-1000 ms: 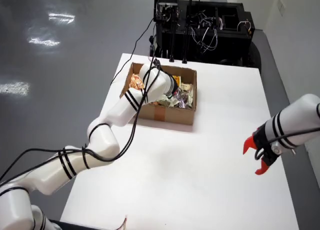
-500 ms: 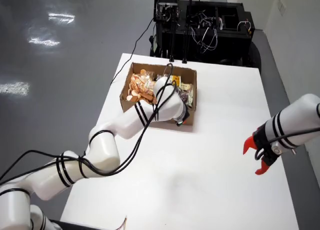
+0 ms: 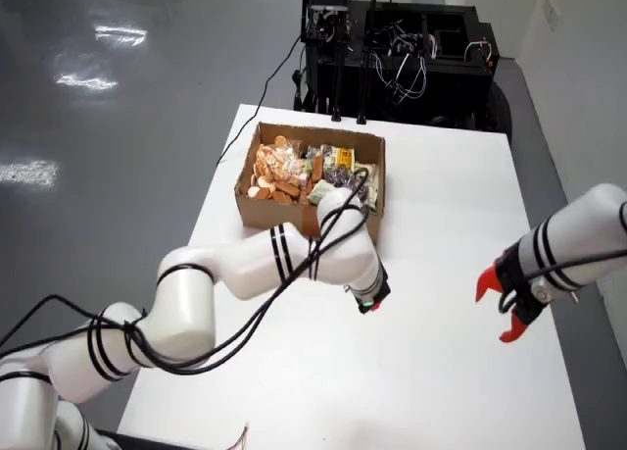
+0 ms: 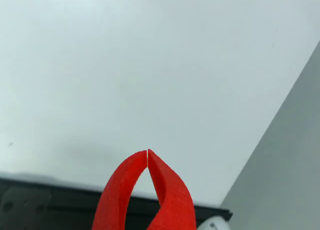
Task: Grasp a snack and put it in the bin.
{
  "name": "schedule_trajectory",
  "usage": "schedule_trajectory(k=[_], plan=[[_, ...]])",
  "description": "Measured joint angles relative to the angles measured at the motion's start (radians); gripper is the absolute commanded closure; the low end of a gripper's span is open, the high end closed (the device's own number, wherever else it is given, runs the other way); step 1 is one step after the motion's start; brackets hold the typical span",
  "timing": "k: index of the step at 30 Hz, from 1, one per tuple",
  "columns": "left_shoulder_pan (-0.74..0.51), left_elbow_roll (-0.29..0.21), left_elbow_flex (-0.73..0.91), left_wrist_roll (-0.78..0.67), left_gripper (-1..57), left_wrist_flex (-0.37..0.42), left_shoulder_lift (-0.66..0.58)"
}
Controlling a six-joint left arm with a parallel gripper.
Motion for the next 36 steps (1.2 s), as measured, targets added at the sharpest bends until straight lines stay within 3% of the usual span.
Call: schedule_trajectory(k=[7, 14, 23, 36], plan=[[-0.034, -0.068, 0.196, -0.044, 54.9, -0.005, -0.147], [-0.079, -0.1, 0.344, -0.06, 54.6, -0.011, -0.26], [-0.105, -0.136, 0.376, -0.09, 56.0, -0.017, -0.316], [-0.111, -0.146, 0.381, -0.16, 56.8, -0.021, -0.35]])
